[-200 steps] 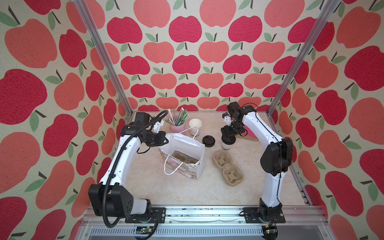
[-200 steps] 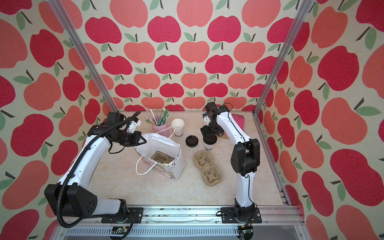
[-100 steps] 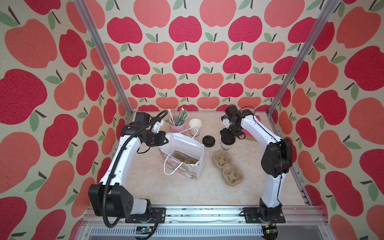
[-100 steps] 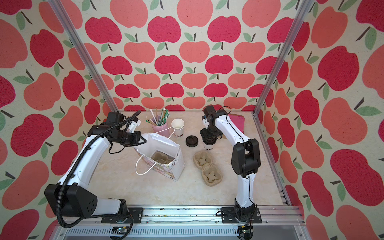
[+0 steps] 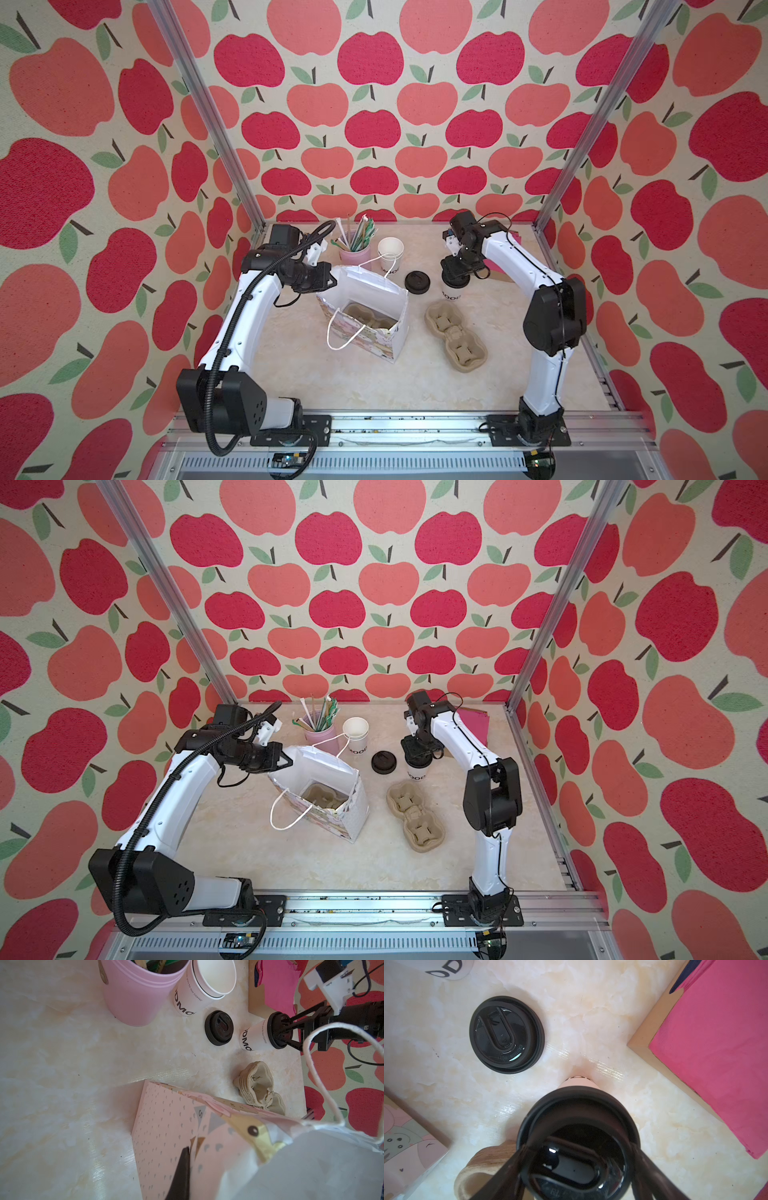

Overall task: Pack the takeout coffee
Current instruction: 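Close the right gripper around the black-lidded coffee cup's lid, then lift the gripped coffee cup off the table with the right gripper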

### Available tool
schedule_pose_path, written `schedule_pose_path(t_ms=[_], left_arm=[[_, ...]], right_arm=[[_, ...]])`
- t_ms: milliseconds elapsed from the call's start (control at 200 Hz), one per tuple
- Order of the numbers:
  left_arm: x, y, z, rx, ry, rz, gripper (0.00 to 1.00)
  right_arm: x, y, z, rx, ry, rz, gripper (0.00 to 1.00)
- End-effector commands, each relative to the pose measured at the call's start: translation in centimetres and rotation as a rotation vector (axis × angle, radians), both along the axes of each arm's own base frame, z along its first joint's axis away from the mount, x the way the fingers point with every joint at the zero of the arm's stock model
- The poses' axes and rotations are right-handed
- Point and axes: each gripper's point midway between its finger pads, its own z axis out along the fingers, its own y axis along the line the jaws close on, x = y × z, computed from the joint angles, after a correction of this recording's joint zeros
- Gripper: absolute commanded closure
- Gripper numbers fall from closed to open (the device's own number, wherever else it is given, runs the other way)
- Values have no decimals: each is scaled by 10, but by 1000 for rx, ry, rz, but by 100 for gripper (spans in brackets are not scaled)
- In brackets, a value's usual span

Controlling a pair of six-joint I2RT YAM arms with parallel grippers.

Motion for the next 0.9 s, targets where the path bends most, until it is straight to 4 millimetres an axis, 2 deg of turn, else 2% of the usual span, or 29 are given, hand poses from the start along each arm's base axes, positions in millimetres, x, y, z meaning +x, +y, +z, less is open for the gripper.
schedule_pose_path(t_ms=[0,340,895], left_arm=[[0,0,3,4,-19,2,100],[1,0,3,3,-23,3,100],[-3,1,3,9,-31,11,100]], right_arm=[[-5,-5,-7,-25,18,-14,26],[-20,-14,-28,-59,80,-23,23],[-34,-24,-56,-102,152,-44,22]])
